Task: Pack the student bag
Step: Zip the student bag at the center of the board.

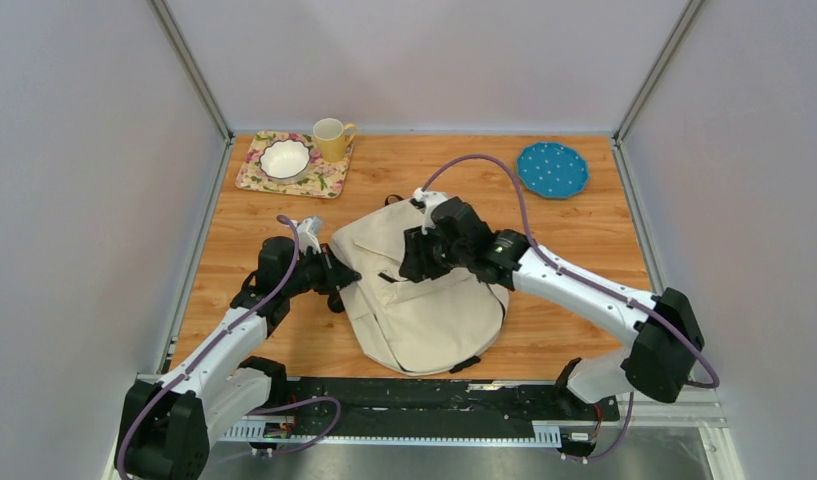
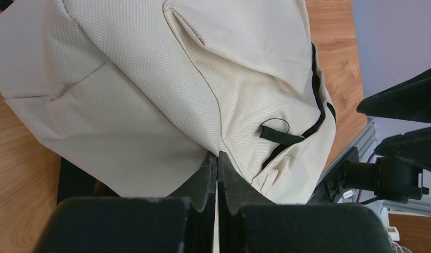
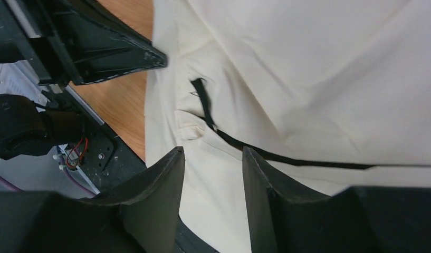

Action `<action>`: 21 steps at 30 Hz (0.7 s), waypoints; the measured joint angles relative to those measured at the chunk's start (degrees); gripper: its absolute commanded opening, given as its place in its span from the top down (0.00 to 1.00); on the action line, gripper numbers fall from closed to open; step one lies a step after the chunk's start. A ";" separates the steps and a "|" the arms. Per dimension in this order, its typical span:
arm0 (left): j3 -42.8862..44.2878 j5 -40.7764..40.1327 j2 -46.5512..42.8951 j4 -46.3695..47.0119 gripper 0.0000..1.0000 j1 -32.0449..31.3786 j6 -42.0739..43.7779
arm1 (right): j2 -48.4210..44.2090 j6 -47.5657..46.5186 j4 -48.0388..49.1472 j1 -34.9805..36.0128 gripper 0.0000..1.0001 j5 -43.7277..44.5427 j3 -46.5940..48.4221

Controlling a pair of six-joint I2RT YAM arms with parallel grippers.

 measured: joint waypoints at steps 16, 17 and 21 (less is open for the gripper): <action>0.00 2.14 0.00 1.64 1.00 0.00 -0.31 | 17.03 -14.01 -2.03 11.08 0.56 13.84 12.61; 0.00 2.19 0.00 1.64 1.00 0.00 -0.31 | 17.42 -14.91 -2.08 11.23 0.57 14.91 13.03; 0.00 2.29 0.00 1.70 1.00 0.00 -0.35 | 19.52 -18.58 -2.58 11.47 0.58 17.97 15.82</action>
